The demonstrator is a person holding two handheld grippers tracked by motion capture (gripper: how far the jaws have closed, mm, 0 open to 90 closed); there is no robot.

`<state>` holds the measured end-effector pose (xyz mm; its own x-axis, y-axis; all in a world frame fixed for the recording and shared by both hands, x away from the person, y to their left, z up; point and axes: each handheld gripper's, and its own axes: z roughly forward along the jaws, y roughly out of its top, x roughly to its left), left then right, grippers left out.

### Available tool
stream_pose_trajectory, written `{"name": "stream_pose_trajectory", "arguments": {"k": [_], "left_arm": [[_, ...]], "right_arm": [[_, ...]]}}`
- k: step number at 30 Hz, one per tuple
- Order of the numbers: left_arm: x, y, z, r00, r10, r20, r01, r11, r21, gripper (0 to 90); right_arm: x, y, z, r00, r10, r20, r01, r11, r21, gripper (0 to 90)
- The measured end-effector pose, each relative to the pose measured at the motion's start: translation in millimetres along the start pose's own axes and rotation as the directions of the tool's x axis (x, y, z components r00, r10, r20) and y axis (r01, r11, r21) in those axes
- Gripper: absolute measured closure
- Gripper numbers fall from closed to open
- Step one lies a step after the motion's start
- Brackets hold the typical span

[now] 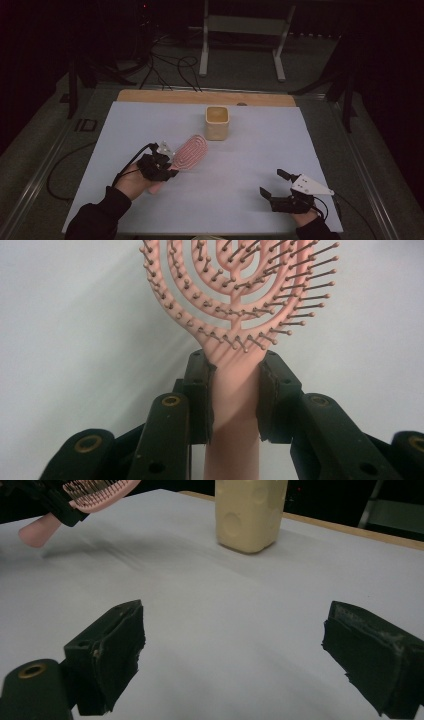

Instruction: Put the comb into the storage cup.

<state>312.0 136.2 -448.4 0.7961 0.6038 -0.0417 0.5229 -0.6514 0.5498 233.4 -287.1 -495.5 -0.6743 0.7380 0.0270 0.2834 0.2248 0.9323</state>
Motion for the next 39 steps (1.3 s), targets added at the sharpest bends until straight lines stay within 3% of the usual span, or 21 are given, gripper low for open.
{"name": "stream_pose_trajectory", "arguments": {"k": [8,16,18,20,21,23,24,26,27,30,35,39], "left_arm": [[-5.2,5.4,5.2,0.9998,-0.003,0.017,0.004,0.9968,-0.080,71.0],[-10.3,8.0,3.5,0.9998,-0.017,0.010,0.018,0.9862,-0.165,71.0],[-13.3,9.0,1.7,0.9996,-0.022,0.017,0.025,0.9782,-0.206,70.9],[-14.5,9.5,1.5,0.9995,-0.025,0.018,0.028,0.9762,-0.215,70.9],[-17.1,9.7,1.6,0.9994,-0.029,0.019,0.032,0.9701,-0.241,70.9],[-18.9,9.9,1.8,0.9993,-0.033,0.018,0.036,0.9675,-0.250,70.9],[-22.3,9.4,1.5,0.9995,-0.029,0.013,0.031,0.9616,-0.273,70.9],[-23.7,9.3,1.3,0.9995,-0.031,0.011,0.033,0.9595,-0.280,71.0],[-25.5,8.3,0.7,0.9990,-0.043,0.013,0.045,0.9522,-0.302,70.9],[-26.9,6.4,0.2,0.9988,-0.049,-0.004,0.045,0.9464,-0.320,70.9],[-29.4,-1.4,0.0,0.9978,-0.066,-0.001,0.061,0.9275,-0.369,70.9],[-30.9,-5.9,1.6,0.9977,-0.068,0.000,0.063,0.9201,-0.387,70.9]], "right_arm": [[0.0,-0.2,0.2,1.0000,0.003,0.001,-0.003,1.000,0.002,9.5],[0.3,-0.1,0.0,1.0000,-0.002,0.000,0.002,1.000,0.001,9.5],[-0.2,-0.2,0.0,1.0000,0.005,-0.001,-0.005,1.000,0.001,9.5],[0.0,-0.1,0.0,1.0000,0.001,0.002,-0.001,1.000,0.000,9.5],[0.2,0.0,0.1,1.0000,-0.001,0.001,0.001,1.000,0.000,9.5],[0.2,0.0,0.2,1.0000,-0.002,0.002,0.002,1.000,0.000,9.5],[0.3,0.0,0.1,1.0000,0.000,0.002,0.000,1.000,0.001,9.5],[0.4,0.0,0.1,1.0000,-0.002,0.003,0.002,1.000,0.002,9.5],[0.4,0.1,0.1,1.0000,-0.002,0.003,0.002,1.000,0.001,9.6],[0.5,0.0,0.3,1.0000,-0.001,0.003,0.001,1.000,0.004,9.5],[0.6,-0.1,0.6,1.0000,0.003,0.002,-0.003,1.000,0.004,9.6],[0.8,0.1,1.0,1.0000,0.000,0.000,0.000,1.000,0.005,9.5]]}}
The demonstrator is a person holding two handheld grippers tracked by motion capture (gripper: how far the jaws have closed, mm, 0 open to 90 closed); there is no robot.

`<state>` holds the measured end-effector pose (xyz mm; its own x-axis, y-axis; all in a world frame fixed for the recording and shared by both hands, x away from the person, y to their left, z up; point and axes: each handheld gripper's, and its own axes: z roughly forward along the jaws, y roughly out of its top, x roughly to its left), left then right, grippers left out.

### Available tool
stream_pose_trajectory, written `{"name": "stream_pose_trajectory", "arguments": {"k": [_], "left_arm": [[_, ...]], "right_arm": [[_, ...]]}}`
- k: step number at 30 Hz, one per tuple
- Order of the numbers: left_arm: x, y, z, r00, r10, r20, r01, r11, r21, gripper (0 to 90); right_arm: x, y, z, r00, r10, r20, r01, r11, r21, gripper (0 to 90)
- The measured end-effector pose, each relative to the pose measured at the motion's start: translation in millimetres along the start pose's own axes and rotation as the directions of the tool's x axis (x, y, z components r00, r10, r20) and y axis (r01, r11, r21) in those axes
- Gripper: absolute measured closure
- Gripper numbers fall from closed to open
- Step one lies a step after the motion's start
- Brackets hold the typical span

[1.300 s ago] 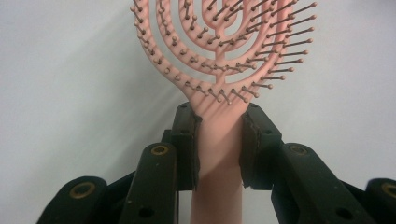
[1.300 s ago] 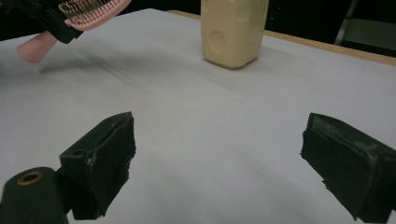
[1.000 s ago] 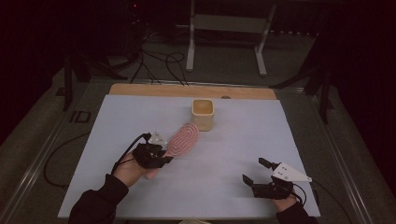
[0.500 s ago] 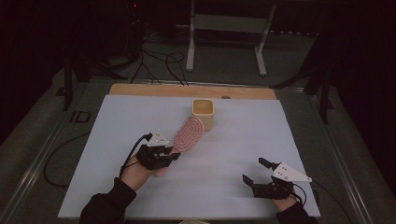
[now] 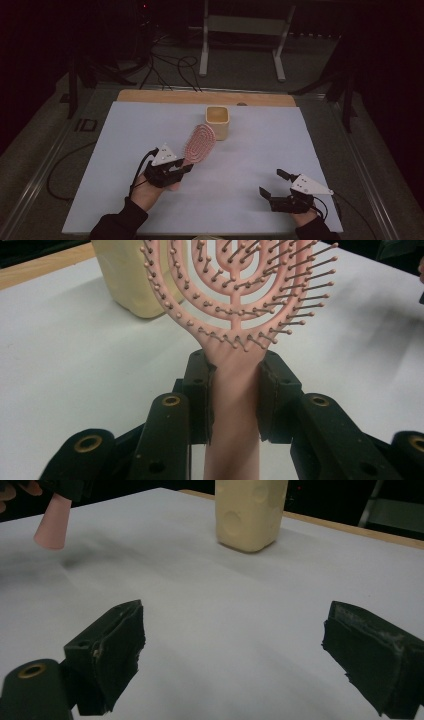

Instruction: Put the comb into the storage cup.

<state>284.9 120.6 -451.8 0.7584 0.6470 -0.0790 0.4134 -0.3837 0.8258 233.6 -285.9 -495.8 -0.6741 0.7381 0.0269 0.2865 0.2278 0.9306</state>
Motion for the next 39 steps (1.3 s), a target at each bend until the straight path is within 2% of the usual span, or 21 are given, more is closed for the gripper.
{"name": "stream_pose_trajectory", "arguments": {"k": [7,10,13,21,27,28,32,39], "left_arm": [[-1.3,-5.4,-4.4,0.9997,0.008,-0.024,-0.009,0.9991,-0.043,70.8],[-0.2,-8.7,-5.2,0.9988,-0.011,-0.048,0.008,0.9979,-0.065,70.8],[-0.2,-10.9,-4.6,0.9990,-0.005,-0.045,0.002,0.9979,-0.065,70.8],[-2.8,-12.9,-3.8,0.9969,0.027,-0.074,-0.031,0.9983,-0.049,70.7],[-4.3,-13.6,-3.9,0.9975,0.027,-0.066,-0.031,0.9979,-0.056,70.8],[-3.7,-13.6,-4.0,0.9981,0.021,-0.058,-0.025,0.9980,-0.057,70.8],[-4.6,-13.3,-4.7,0.9972,0.028,-0.069,-0.032,0.9982,-0.051,70.8],[-5.6,-12.5,-4.2,0.9973,0.033,-0.066,-0.036,0.9984,-0.043,70.8]], "right_arm": [[-0.3,-0.1,-0.2,1.0000,0.003,0.001,-0.003,1.000,0.001,9.5],[0.4,0.3,0.3,1.0000,-0.004,-0.003,0.004,1.000,-0.001,9.5],[0.3,0.1,0.2,1.0000,0.002,-0.004,-0.002,1.000,0.001,9.5],[2.1,1.6,0.9,1.0000,-0.001,-0.001,0.001,1.000,0.003,9.5],[6.0,7.8,-0.3,1.0000,0.008,0.001,-0.008,1.000,-0.009,9.5],[8.3,11.3,-0.7,0.9999,0.008,0.011,-0.008,1.000,0.002,9.6],[12.1,19.2,-1.9,0.9995,-0.005,0.032,0.005,1.000,0.019,9.6],[14.8,27.2,-4.1,0.9992,0.017,0.036,-0.018,0.999,0.028,9.5]]}}
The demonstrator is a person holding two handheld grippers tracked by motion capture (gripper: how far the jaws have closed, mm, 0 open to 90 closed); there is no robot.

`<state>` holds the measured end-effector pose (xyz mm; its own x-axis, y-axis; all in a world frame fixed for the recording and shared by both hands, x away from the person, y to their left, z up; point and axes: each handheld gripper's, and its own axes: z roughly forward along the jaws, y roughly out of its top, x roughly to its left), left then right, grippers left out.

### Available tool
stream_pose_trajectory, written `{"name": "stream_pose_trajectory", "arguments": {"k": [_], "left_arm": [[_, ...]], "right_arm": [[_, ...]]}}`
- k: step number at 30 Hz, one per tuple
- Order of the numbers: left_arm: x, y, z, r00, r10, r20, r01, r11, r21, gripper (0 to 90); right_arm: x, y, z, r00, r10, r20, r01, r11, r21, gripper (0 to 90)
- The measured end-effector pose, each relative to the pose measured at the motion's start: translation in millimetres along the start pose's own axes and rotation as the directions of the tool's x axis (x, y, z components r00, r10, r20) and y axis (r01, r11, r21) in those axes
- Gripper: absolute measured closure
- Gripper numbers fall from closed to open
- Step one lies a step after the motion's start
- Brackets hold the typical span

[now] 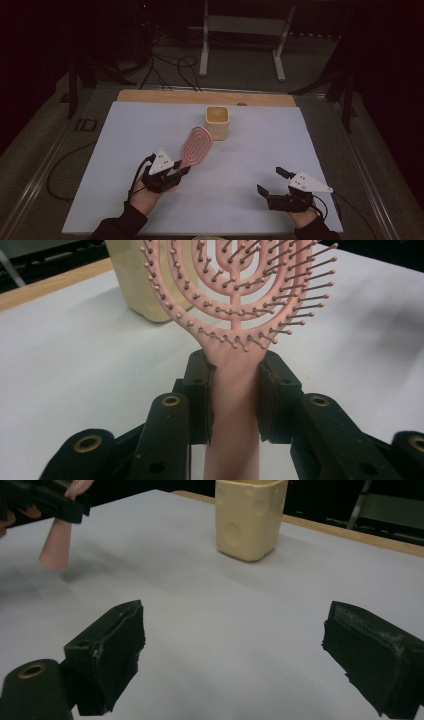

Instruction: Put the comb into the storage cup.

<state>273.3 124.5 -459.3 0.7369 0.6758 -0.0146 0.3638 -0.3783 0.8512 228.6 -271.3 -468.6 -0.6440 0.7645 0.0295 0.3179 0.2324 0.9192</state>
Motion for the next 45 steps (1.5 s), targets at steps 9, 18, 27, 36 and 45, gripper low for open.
{"name": "stream_pose_trajectory", "arguments": {"k": [9,18,27,36,45], "left_arm": [[0.3,0.2,0.5,0.9999,-0.007,0.011,0.007,1.0000,0.003,70.8],[0.6,0.5,-0.4,0.9999,-0.010,0.012,0.010,0.9999,-0.001,70.8],[-0.9,1.0,0.4,0.9999,0.001,0.014,-0.001,1.0000,0.002,70.8],[-2.2,1.7,0.2,0.9998,0.003,0.019,-0.003,1.0000,-0.002,70.8],[-3.6,1.6,1.5,0.9997,0.006,0.023,-0.007,1.0000,0.003,70.8]], "right_arm": [[4.7,25.3,-4.0,1.0000,-0.006,-0.005,0.006,0.999,0.046,9.2],[11.7,49.0,-4.9,0.9997,0.001,-0.023,0.000,0.999,0.046,7.6],[14.9,65.4,-2.7,0.9993,-0.001,-0.038,0.001,1.000,0.000,7.7],[22.8,93.2,0.8,0.9973,-0.027,-0.068,0.024,0.999,-0.039,7.7],[28.9,118.5,11.3,0.9938,-0.030,-0.107,0.024,0.998,-0.053,7.7]]}}
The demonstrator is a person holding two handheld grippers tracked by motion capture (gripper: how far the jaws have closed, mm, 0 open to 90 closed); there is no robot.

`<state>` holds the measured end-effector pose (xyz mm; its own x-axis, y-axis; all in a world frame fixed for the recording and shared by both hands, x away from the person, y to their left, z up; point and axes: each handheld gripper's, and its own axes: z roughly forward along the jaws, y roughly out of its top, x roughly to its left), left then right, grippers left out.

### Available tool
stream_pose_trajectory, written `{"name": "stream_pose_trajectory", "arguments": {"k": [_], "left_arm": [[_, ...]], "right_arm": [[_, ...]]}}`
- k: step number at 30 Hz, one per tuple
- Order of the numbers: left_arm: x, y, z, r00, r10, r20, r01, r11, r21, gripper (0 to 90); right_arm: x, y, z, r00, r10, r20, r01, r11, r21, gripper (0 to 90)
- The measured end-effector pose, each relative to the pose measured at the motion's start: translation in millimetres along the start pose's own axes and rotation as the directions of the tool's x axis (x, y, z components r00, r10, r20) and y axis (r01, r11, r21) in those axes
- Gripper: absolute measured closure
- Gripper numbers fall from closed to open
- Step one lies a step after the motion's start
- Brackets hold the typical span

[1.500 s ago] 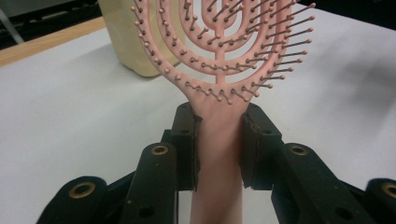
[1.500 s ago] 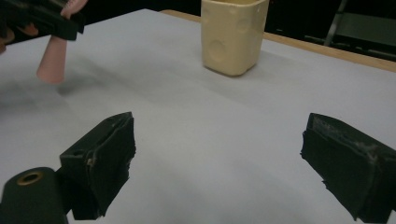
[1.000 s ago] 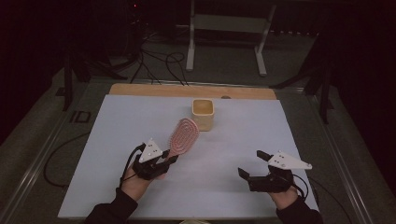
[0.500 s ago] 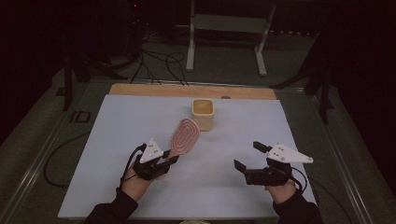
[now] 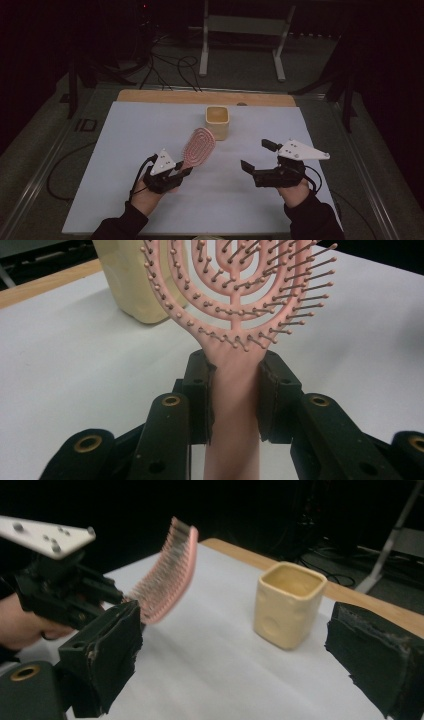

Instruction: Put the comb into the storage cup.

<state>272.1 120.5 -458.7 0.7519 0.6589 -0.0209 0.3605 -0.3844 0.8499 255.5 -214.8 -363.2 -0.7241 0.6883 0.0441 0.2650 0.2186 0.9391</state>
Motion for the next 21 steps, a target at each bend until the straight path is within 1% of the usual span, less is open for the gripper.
{"name": "stream_pose_trajectory", "arguments": {"k": [3,4,5,6,8,9,10,11,12,16,20,21], "left_arm": [[-0.4,-0.5,0.7,1.0000,-0.004,0.002,0.004,1.0000,-0.004,70.9],[-0.7,-0.3,0.9,1.0000,-0.003,0.003,0.003,1.0000,0.000,70.8],[-0.7,-0.3,0.9,1.0000,-0.003,0.003,0.003,1.0000,0.000,70.8],[-0.7,-0.3,0.8,1.0000,-0.004,0.007,0.004,1.0000,-0.004,70.9],[-1.2,-0.3,1.0,0.9999,-0.008,0.006,0.008,0.9999,-0.009,70.9],[-1.2,-0.3,1.0,0.9999,-0.008,0.006,0.008,0.9999,-0.009,70.9],[-0.9,-0.2,0.9,1.0000,-0.001,0.005,0.001,1.0000,-0.003,70.8],[-1.0,-0.3,1.0,0.9999,-0.004,0.009,0.004,1.0000,-0.004,70.8],[-1.0,-0.3,1.1,1.0000,-0.002,0.010,0.002,1.0000,-0.003,70.9],[-1.6,-0.3,1.9,1.0000,0.001,0.009,-0.001,1.0000,-0.002,70.8],[-1.8,-0.3,2.4,0.9999,0.001,0.012,-0.001,1.0000,-0.001,70.9],[-1.8,-0.3,2.4,0.9999,0.001,0.012,-0.001,1.0000,-0.001,70.9]], "right_arm": [[1.0,4.6,3.5,1.0000,-0.006,-0.006,0.006,1.000,-0.003,7.7],[2.0,8.5,7.0,0.9998,-0.001,-0.018,0.001,1.000,-0.014,7.7],[2.0,8.5,7.0,0.9998,-0.001,-0.018,0.001,1.000,-0.014,7.7],[2.6,11.6,10.8,0.9997,-0.002,-0.024,0.001,1.000,-0.016,7.7],[2.8,14.1,14.6,0.9993,0.009,-0.037,-0.010,1.000,-0.020,7.7],[2.8,14.1,14.6,0.9993,0.009,-0.037,-0.010,1.000,-0.020,7.7],[3.4,16.2,18.5,0.9988,0.021,-0.043,-0.022,0.999,-0.024,7.7],[3.7,16.9,19.9,0.9987,0.024,-0.044,-0.025,0.999,-0.027,7.7],[4.4,18.2,22.2,0.9983,0.024,-0.054,-0.025,0.999,-0.026,7.7],[7.2,21.9,31.3,0.9973,0.026,-0.068,-0.027,1.000,-0.014,7.7],[11.7,23.4,43.1,0.9947,0.054,-0.087,-0.055,0.999,0.001,7.7],[11.7,23.4,43.1,0.9947,0.054,-0.087,-0.055,0.999,0.001,7.7]]}}
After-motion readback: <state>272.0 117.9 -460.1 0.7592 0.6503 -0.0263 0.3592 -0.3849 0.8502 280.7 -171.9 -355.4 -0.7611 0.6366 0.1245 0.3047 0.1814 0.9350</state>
